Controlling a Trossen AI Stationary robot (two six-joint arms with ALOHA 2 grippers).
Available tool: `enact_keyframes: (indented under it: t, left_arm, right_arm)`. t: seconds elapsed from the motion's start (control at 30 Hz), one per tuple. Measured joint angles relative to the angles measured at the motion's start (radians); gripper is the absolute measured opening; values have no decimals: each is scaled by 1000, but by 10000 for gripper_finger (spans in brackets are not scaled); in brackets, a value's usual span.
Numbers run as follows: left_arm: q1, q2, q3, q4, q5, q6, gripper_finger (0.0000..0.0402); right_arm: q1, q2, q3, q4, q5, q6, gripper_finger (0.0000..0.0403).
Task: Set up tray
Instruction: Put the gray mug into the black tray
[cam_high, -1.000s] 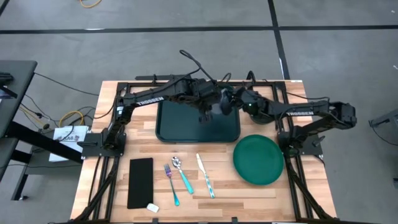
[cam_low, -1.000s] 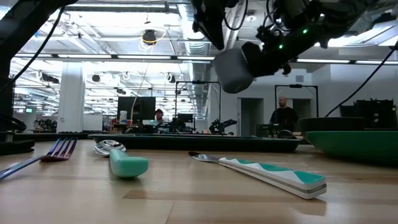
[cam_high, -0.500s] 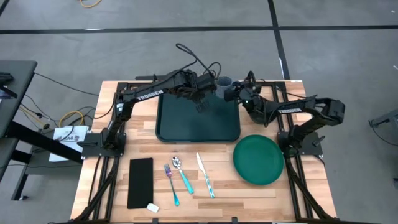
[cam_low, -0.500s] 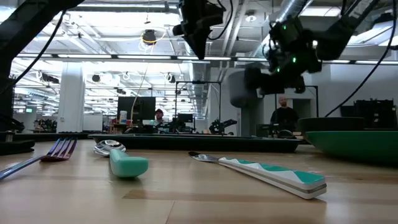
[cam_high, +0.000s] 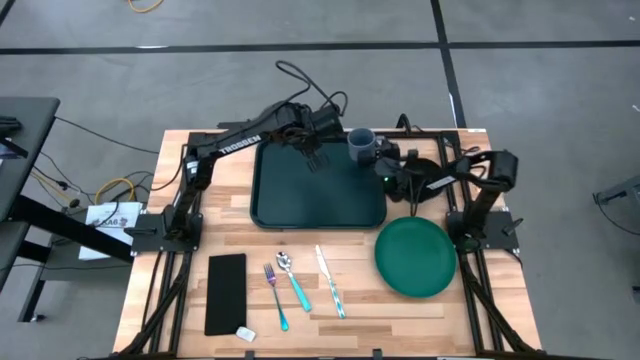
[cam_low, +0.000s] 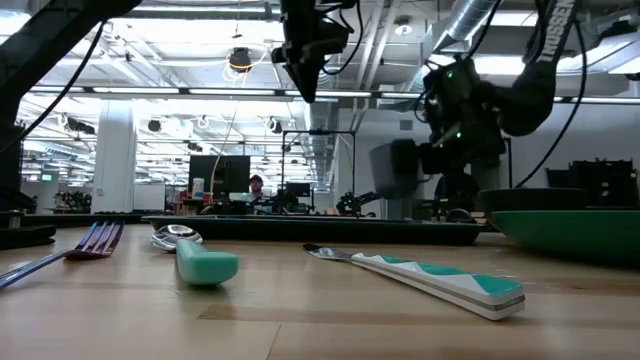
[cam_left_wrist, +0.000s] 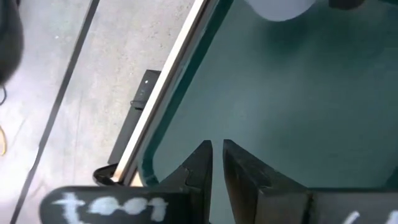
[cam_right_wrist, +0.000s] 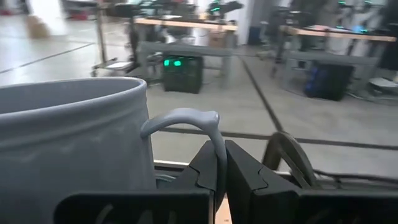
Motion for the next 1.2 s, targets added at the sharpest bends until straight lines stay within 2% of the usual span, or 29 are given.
enact_keyframes:
  t: [0.13, 0.33, 0.57, 0.83, 1.2]
  left_arm:
    - [14, 0, 0, -2, 0, 36, 30]
    - [31, 0, 0, -2, 0, 75, 30]
    - [49, 0, 0, -2, 0, 117, 30]
    - [73, 0, 0, -2, 0, 125, 30]
    - [81, 0, 0, -1, 0, 143, 30]
  right_arm:
    - [-2, 63, 19, 33, 64, 13, 3]
    - [-6, 145, 57, 43, 82, 35, 4]
    - [1, 226, 95, 40, 158, 84, 3]
    - [-8, 258, 97, 0, 167, 191, 6]
    - [-20, 258, 96, -14, 148, 189, 33]
